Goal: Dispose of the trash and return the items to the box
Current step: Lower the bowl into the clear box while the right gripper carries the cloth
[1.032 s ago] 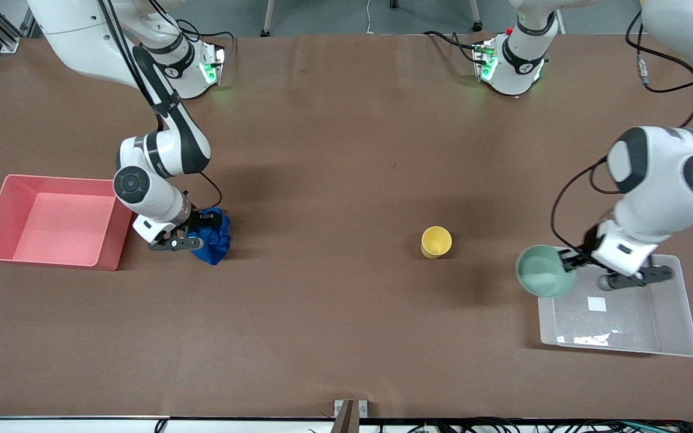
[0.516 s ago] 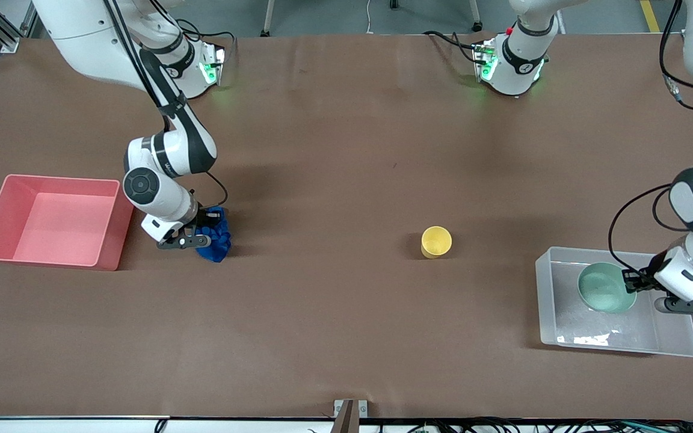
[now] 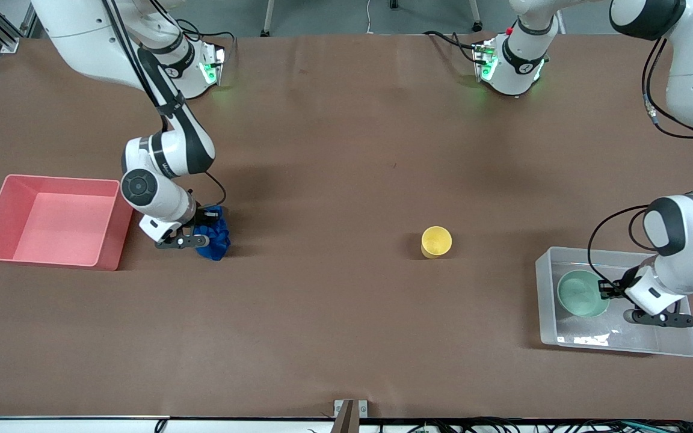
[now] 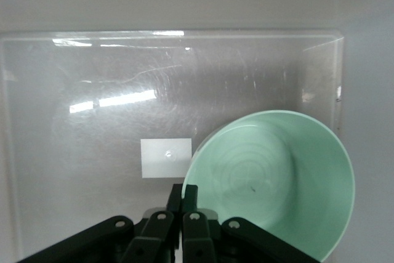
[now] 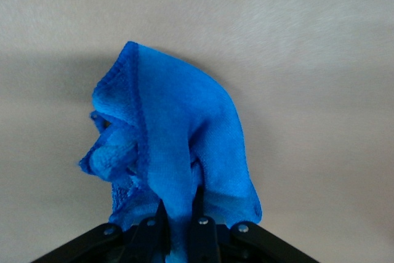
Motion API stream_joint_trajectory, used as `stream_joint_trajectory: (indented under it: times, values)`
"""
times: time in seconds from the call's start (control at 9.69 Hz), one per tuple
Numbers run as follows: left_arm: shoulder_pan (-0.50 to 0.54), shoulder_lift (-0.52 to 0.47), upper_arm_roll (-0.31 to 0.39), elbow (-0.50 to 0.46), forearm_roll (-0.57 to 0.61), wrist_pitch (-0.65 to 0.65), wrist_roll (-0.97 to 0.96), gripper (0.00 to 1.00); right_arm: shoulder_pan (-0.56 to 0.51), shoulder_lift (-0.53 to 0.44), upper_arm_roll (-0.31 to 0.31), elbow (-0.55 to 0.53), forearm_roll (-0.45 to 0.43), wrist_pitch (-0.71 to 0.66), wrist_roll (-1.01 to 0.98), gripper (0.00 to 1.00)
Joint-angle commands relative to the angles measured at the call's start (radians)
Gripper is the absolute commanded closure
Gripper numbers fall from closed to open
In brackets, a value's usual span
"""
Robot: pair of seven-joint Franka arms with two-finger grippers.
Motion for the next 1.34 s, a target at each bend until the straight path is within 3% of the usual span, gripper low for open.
stream_joint_trajectory:
  times: [0.0, 0.1, 0.31, 0.41, 0.72, 1.03, 1.24]
  values:
    - [0.001, 0.046, -0.001, 0.027, 0.018, 0.016, 0.004, 0.92, -0.066, -0.121, 0.005, 0.024, -0.002, -0.123, 0.0, 0.99]
    - [-0.001, 0.046, -0.001, 0.027, 0.018, 0.027, 0.001, 0.75, -0.086, -0.152, 0.003, 0.051, -0.002, -0.176, -0.003, 0.99]
    - [0.002, 0.022, -0.002, 0.056, 0.02, 0.018, -0.001, 0.0, -0.136, -0.209, 0.002, 0.07, -0.007, -0.22, -0.027, 1.0]
    - [-0.004, -0.012, -0.008, 0.055, 0.023, 0.012, -0.007, 0.0, -0.162, -0.237, 0.0, 0.07, -0.013, -0.227, -0.068, 0.99]
    - [-0.045, -0.145, -0.062, 0.014, 0.017, -0.184, -0.18, 0.0, -0.314, -0.289, 0.0, 0.067, -0.068, -0.26, -0.269, 0.99]
    - [-0.051, -0.239, -0.175, -0.111, 0.023, -0.2, -0.425, 0.0, -0.49, -0.281, 0.0, 0.056, -0.071, -0.254, -0.443, 0.99]
    - [-0.114, -0.27, -0.186, -0.169, 0.024, -0.2, -0.565, 0.0, -0.561, -0.257, 0.0, 0.056, -0.088, -0.207, -0.495, 0.99]
